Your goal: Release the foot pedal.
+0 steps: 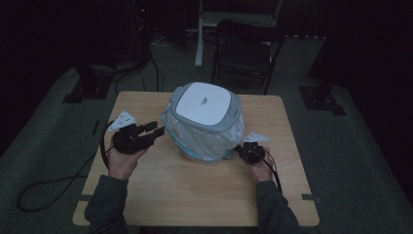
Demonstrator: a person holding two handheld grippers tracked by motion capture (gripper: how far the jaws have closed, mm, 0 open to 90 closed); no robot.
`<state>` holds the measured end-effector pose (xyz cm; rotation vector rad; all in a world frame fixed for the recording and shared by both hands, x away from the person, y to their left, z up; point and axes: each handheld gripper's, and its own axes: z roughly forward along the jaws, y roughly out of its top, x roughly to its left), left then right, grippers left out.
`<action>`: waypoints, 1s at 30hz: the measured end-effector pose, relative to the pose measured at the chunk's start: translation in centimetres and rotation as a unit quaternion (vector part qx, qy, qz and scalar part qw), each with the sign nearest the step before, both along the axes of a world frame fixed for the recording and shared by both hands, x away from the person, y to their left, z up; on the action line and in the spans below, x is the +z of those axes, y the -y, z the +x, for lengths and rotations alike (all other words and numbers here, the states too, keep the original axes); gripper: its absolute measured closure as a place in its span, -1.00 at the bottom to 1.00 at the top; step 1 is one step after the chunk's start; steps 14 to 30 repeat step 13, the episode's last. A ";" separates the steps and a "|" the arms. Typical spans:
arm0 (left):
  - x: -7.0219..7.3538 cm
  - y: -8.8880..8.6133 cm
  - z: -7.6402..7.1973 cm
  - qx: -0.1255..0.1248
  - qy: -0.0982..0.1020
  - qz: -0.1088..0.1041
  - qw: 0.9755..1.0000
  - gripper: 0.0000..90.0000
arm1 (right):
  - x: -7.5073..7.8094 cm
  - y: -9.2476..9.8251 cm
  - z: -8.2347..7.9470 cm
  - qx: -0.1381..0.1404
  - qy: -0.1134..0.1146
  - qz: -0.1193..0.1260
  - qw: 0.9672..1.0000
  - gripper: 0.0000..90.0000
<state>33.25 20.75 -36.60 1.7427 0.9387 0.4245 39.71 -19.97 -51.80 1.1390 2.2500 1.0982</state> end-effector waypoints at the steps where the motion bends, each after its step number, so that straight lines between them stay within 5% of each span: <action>1: -0.1 -0.1 0.0 0.002 0.000 0.001 1.000 0.33 | 0.1 0.2 0.0 -0.007 0.000 0.000 1.000 1.00; 10: -1.3 -0.8 0.0 0.021 -0.009 0.000 1.000 0.32 | -0.5 1.6 0.2 -0.072 0.004 -0.025 0.997 1.00; 13: -1.8 -1.2 0.0 0.028 -0.013 -0.006 0.999 0.32 | -1.3 2.2 0.2 -0.095 -0.003 -0.028 0.995 0.78; 30: -1.8 -1.2 0.0 0.028 -0.013 -0.006 0.999 0.32 | -1.3 2.2 0.2 -0.095 -0.003 -0.028 0.995 0.78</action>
